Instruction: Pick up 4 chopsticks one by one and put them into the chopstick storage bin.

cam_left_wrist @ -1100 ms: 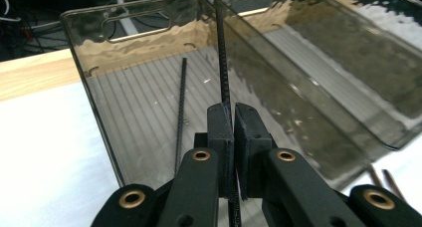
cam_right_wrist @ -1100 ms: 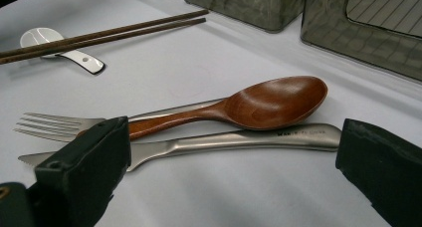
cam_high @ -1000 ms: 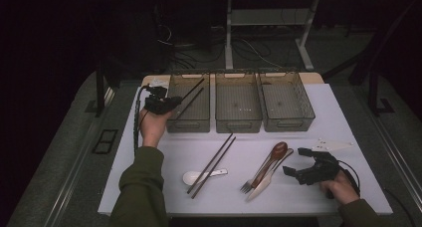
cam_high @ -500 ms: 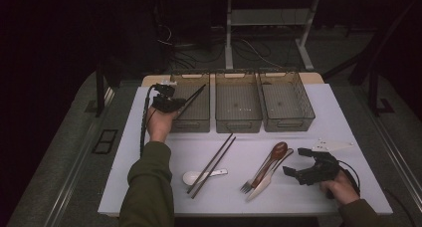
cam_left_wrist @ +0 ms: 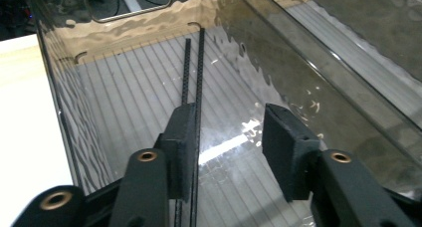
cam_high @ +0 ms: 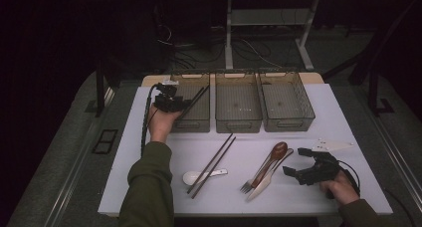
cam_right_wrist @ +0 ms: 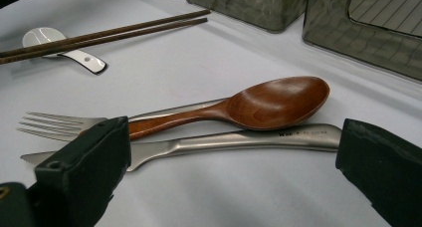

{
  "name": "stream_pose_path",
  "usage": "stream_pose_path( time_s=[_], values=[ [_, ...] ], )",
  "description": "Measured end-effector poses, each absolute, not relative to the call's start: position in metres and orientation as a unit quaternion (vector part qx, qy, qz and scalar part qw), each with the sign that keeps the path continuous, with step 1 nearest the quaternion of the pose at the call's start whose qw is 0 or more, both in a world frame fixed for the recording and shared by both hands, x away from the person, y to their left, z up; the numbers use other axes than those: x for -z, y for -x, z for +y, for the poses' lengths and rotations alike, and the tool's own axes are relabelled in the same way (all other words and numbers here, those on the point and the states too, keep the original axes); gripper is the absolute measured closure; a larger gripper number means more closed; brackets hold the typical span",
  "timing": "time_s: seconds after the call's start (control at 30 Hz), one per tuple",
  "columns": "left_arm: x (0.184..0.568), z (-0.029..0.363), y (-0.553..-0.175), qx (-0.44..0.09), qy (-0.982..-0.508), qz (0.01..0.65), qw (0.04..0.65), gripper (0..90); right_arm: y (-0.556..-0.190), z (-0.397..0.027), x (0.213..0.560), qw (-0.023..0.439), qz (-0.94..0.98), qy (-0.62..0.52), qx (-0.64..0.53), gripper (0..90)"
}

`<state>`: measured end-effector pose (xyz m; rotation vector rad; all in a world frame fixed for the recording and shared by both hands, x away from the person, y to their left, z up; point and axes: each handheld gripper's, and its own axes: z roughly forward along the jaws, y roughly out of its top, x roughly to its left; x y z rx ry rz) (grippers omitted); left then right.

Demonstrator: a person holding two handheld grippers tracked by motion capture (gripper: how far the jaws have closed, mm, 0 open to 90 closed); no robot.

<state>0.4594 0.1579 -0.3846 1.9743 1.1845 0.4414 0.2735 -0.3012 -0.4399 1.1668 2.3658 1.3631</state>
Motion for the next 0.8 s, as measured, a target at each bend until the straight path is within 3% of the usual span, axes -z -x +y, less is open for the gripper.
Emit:
stream_pose_path(
  time_s=[0.8],
  values=[
    [0.352,0.138,-0.400,-0.174,-0.794,0.394,0.429,31.8,-0.274,-0.302,0.439,0.088,0.792,-0.395,-0.458,0.8]
  ],
)
